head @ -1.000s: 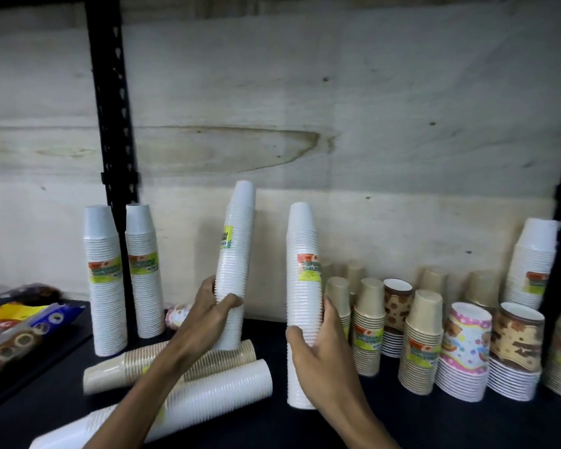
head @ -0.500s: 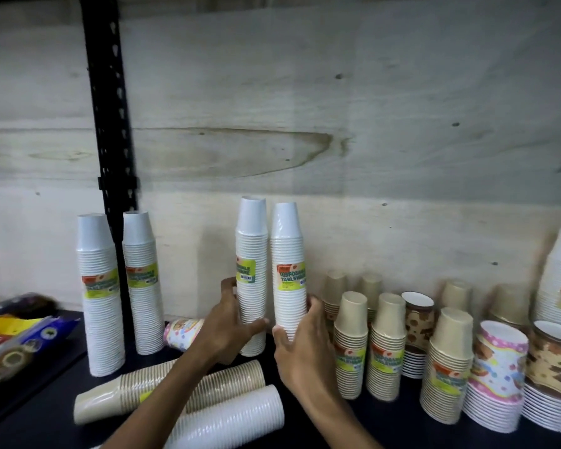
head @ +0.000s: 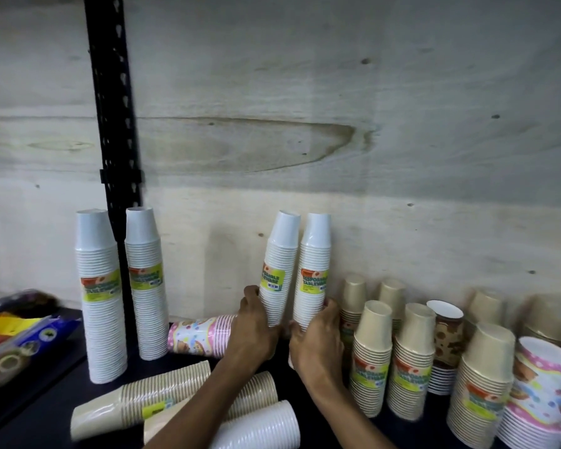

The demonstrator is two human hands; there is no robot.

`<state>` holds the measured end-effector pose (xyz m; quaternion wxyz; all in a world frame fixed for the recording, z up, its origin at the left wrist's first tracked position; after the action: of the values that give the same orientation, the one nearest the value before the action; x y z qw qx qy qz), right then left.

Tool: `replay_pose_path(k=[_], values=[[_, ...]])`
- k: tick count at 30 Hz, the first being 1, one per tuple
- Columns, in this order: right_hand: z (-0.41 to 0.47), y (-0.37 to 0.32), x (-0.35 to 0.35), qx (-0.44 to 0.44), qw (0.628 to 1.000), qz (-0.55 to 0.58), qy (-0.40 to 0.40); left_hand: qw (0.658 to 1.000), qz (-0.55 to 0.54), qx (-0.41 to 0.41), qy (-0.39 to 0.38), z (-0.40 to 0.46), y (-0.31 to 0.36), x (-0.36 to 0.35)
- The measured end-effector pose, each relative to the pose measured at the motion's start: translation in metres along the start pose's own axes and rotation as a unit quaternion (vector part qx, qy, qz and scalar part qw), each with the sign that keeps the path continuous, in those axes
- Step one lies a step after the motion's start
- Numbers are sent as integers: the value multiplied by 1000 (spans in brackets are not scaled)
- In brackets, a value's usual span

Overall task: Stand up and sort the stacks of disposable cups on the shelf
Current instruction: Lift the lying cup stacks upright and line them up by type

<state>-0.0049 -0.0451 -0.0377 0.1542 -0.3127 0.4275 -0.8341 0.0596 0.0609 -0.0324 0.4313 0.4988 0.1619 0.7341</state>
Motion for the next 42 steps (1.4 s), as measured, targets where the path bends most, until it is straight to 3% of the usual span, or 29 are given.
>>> replay_pose_path(k=[9, 18, 42], values=[[2, 4, -7, 19, 999, -28, -8, 1000, 14, 12, 3, 3, 2, -4], [-6, 10, -4, -2, 995, -72, -65, 992, 94, 21, -81, 9, 5, 7], [2, 19, -11, -13, 989, -140, -57, 996, 85, 9, -34, 14, -7, 5]])
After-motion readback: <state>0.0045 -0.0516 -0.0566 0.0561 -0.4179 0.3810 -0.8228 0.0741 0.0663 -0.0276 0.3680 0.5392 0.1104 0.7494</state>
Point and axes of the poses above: each hand's wrist, its own z-axis towards the middle knuckle, its own x-axis out of the back of the hand, y = z × x, the point moved 3 cm from there along z, towards the middle knuckle, and after that the axes turned 5 degrees about z, right-handed, at the moved point
